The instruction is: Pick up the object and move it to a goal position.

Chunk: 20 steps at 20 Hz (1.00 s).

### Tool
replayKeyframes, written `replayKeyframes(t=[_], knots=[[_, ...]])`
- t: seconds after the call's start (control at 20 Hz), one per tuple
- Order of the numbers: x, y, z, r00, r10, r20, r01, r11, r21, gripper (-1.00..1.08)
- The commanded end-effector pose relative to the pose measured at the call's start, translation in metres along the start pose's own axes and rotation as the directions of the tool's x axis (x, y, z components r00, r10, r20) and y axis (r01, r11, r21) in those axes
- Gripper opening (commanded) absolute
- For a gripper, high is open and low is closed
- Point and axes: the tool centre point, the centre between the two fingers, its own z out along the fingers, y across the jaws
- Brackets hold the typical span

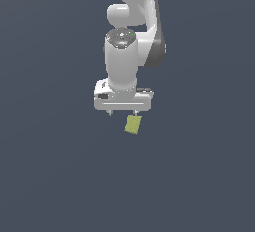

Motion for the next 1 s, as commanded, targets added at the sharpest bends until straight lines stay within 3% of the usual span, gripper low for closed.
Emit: replayKeyframes(t=[0.0,0.45,0.95], knots=[[0.000,0.000,0.000,1.000,0.000,0.000,0.000,1.000,0.000,1.00],[-0.011,0.035,0.010,1.000,0.020,0.023,-0.020,1.000,-0.019,1.00],[-0.012,0.028,0.018,0.999,0.034,0.023,-0.034,0.999,-0.017,1.00]])
